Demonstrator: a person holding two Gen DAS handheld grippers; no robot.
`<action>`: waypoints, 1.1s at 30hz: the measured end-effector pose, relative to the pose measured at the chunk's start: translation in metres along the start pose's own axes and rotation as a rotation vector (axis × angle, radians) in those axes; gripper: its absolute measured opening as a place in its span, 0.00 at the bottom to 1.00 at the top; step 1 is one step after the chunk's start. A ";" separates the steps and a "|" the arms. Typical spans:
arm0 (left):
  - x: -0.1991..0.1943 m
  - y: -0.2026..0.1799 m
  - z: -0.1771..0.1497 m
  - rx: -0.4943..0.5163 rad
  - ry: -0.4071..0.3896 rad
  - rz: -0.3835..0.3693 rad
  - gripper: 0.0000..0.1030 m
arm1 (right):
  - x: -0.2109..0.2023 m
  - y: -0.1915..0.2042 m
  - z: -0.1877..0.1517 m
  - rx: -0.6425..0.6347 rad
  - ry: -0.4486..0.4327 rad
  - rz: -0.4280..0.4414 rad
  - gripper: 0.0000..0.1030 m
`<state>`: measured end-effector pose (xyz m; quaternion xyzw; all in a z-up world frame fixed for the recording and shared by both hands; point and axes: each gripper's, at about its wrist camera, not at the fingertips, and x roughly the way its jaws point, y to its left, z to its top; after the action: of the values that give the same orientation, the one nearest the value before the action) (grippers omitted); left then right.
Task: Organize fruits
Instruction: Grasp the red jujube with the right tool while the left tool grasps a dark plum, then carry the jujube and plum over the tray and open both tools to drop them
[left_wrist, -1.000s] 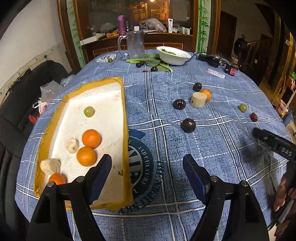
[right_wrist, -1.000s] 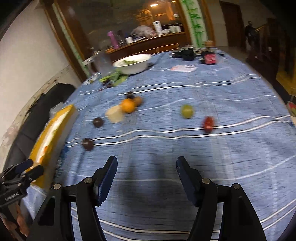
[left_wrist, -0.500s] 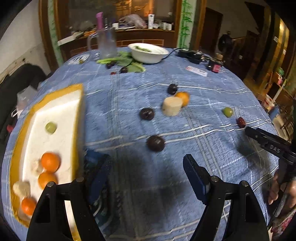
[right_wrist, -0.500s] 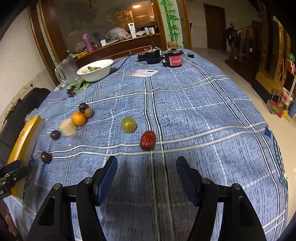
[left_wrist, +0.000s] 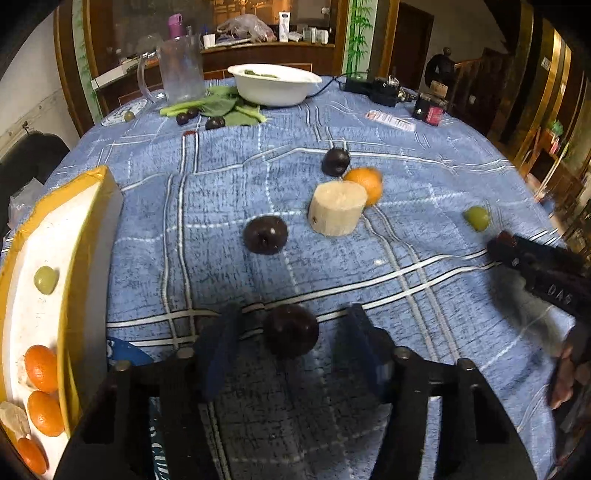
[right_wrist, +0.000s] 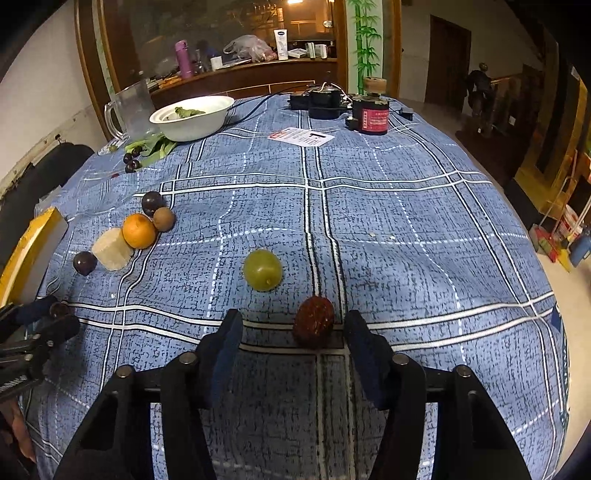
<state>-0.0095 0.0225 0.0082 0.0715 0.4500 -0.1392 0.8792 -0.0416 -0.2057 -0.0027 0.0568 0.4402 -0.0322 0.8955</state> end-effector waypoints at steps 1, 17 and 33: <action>-0.001 -0.002 0.000 0.013 -0.005 0.011 0.40 | 0.001 0.002 0.001 -0.012 0.001 -0.008 0.47; -0.065 0.029 -0.011 -0.119 -0.112 -0.060 0.24 | -0.037 0.021 -0.004 -0.020 -0.063 0.121 0.21; -0.125 0.178 -0.027 -0.382 -0.135 0.041 0.25 | -0.097 0.141 -0.001 -0.176 -0.101 0.352 0.22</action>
<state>-0.0447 0.2216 0.0936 -0.0970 0.4066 -0.0380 0.9077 -0.0862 -0.0654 0.0836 0.0527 0.3789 0.1607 0.9098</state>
